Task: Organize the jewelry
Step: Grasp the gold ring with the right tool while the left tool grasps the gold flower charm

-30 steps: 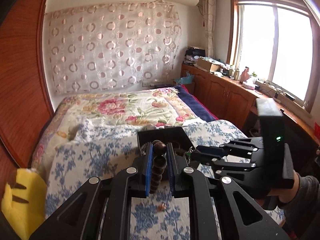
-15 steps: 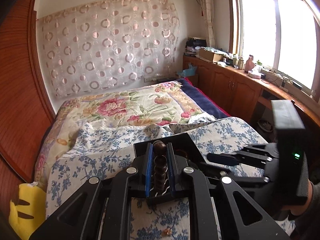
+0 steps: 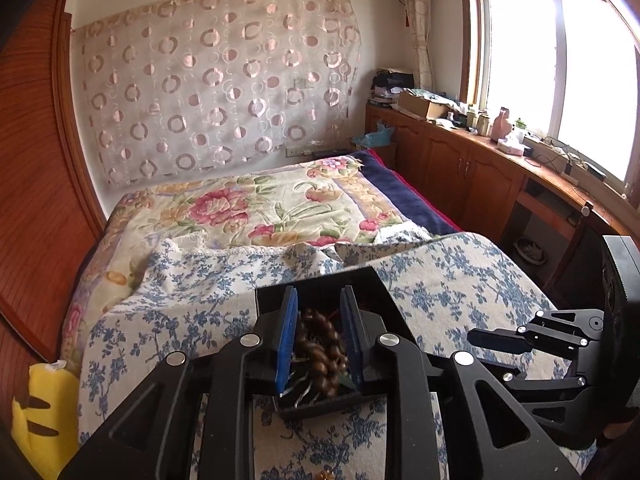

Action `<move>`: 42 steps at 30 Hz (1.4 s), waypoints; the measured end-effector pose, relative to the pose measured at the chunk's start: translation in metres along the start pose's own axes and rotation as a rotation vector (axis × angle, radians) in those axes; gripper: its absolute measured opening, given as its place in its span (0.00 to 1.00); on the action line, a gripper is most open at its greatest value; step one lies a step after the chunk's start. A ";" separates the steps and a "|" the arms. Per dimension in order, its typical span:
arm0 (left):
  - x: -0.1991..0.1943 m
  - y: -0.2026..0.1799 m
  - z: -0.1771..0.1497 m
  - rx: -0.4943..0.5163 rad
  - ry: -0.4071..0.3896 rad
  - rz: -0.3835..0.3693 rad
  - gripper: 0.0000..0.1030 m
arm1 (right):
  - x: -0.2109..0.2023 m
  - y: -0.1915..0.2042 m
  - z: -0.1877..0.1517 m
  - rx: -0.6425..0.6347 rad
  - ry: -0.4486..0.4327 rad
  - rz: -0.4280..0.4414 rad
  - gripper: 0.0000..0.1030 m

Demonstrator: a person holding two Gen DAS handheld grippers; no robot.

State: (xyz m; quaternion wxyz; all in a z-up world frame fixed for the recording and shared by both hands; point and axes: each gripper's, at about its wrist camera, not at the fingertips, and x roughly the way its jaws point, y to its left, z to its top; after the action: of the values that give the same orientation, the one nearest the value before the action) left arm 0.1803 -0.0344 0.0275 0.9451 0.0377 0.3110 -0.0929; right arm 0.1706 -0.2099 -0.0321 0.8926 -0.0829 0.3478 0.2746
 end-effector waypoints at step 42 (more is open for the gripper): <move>0.013 0.011 -0.131 0.026 0.254 -0.012 0.47 | 0.011 0.008 -0.062 -0.053 0.142 0.008 0.23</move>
State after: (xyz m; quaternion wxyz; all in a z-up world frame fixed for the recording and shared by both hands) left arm 0.1169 -0.0086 -0.0855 0.8969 0.0595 0.4272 -0.0971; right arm 0.1374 -0.2189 -0.0850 0.8621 -0.1243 0.4033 0.2804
